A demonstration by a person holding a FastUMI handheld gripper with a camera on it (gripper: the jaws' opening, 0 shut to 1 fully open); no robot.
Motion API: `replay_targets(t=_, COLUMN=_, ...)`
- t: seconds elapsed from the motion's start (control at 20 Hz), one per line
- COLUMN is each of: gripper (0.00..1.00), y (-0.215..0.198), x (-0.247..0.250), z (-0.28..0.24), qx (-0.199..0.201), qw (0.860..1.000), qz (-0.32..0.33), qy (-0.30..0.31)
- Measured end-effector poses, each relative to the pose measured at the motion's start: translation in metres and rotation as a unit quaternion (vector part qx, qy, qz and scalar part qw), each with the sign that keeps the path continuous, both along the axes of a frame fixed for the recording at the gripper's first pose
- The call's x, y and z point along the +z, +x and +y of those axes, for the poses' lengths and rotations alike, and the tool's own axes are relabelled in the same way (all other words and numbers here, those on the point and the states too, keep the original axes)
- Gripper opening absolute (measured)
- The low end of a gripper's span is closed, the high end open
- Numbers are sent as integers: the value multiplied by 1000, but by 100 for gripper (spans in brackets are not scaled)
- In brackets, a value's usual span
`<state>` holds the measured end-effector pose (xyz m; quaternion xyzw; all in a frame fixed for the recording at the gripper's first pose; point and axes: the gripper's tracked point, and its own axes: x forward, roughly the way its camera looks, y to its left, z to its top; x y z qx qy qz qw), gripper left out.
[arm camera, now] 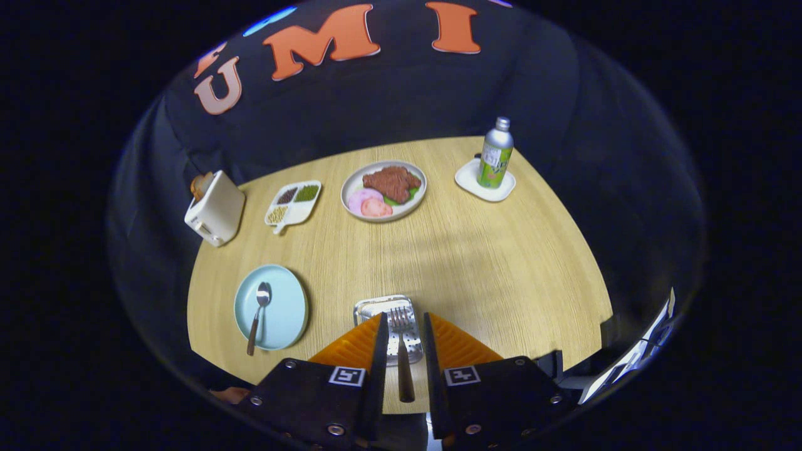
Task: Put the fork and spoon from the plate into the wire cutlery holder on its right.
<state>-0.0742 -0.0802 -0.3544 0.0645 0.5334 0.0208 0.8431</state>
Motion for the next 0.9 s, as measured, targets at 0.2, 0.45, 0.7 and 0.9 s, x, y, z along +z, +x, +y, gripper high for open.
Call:
replay_targets(t=0.2, gripper=58, y=46, x=63, z=4, qx=-4, qw=989, qz=-148, qy=10)
replay_targets(t=0.45, gripper=82, y=92, x=152, z=-3, qx=-40, qw=939, qz=-338, qy=-43)
replay_targets(t=0.7, gripper=89, y=108, x=213, z=1, qx=-54, qw=888, qz=-450, qy=-79)
replay_targets(t=0.9, gripper=94, y=111, x=237, z=33, qx=-39, qw=861, qz=-502, qy=-72)
